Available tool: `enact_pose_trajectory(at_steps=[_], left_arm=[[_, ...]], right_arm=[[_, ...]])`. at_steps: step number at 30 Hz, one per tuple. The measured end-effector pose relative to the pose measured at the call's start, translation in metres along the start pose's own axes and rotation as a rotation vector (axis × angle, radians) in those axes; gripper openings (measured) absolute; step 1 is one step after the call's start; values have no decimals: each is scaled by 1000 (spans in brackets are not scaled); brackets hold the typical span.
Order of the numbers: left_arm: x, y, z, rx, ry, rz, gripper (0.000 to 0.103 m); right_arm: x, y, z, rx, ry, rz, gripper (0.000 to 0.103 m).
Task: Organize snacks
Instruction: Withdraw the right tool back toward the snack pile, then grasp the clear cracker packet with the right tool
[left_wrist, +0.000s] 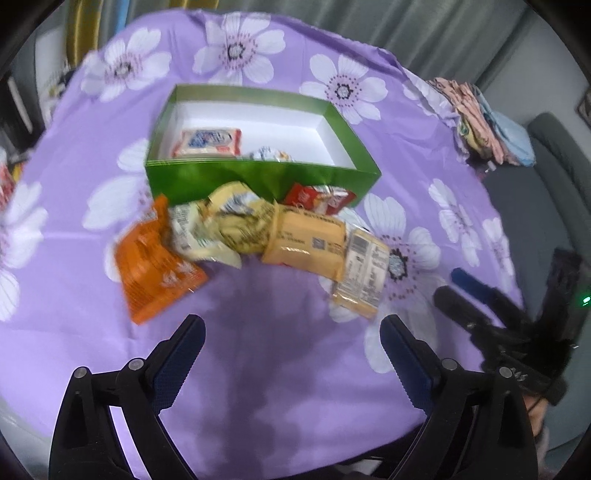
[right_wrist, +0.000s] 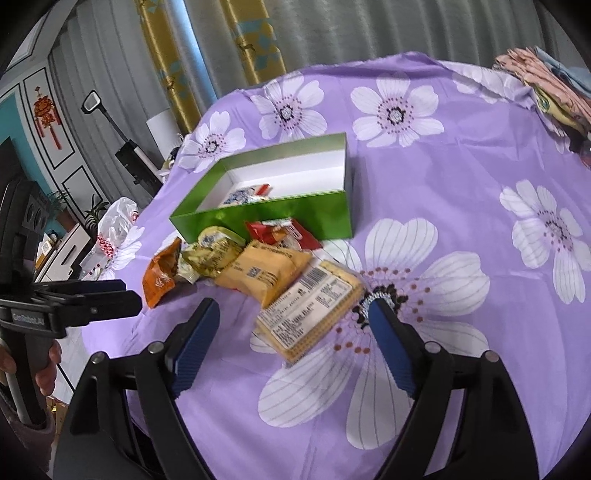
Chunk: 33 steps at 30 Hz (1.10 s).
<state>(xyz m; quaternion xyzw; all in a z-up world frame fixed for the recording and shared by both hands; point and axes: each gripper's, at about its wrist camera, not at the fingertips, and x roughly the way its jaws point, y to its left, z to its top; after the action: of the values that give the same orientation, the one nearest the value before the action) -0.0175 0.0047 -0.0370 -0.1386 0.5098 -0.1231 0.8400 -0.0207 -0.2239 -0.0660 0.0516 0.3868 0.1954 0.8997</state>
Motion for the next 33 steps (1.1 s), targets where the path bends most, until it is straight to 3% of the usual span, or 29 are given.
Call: enact_pose_trajectory(at_steps=[4,12,17,21,25,32,33], left_arm=[[7,3,-4,-41,4,-92,95],[36,-4,-15,19,79,-165,95],[52,-12,-28,60,159,-134,95],[55,-10,-32,-57,119,-120,95],[54,-16,-30,-136,45,-146,95],[74,-25,-27,-238,40,-171,95],[78,-25,-27,-259,43,-176,91]], right_arm=[[6,-5,-4,7,22,-7,83],[17,-11,-15,-9,65,-1,83],[18,-26,-17,30,50,-3,83],[22,-46,-16,84,42,13,82],[29,-56,-5,87,30,77,72],[66,-77,33,113,55,178,53],[74,-77,38,103,73,191,49]])
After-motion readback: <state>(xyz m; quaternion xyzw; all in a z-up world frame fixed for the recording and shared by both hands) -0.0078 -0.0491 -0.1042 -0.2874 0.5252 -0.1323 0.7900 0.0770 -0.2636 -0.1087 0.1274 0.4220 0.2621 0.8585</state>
